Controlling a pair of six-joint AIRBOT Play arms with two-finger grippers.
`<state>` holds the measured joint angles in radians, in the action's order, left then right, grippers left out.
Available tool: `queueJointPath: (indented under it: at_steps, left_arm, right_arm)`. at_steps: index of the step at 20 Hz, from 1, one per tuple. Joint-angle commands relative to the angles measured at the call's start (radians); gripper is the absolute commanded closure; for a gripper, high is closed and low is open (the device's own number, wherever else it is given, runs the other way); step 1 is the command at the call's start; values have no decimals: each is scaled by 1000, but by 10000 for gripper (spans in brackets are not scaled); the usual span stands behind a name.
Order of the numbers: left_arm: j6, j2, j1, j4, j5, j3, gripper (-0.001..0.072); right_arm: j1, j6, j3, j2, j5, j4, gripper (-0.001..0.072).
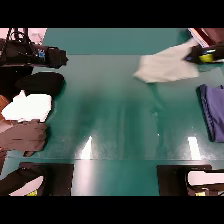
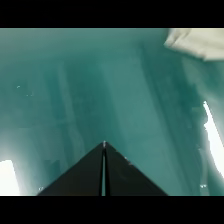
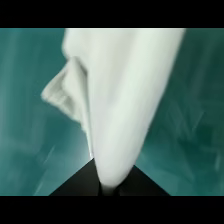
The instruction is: Fold the shirts.
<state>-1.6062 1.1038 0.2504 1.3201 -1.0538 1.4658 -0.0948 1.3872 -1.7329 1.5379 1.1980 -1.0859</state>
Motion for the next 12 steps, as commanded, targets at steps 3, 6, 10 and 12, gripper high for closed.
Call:
queueJointPath:
  at_steps: [3, 6, 10, 12]
  left_arm:
    - [-30, 1, 6, -3, 24, 0, 682]
    - [-44, 1, 6, -3, 25, 0, 682]
    - [-43, 1, 6, -3, 26, 0, 682]
    - [-43, 1, 6, -3, 26, 0, 682]
  right_arm:
    - [-363, 19, -2, -68, -48, -58, 694]
    - [-449, 19, -2, -34, -42, -56, 694]
    - [-476, 17, -11, -27, -55, 0, 694]
    - [-476, -19, -58, -26, -64, 44, 694]
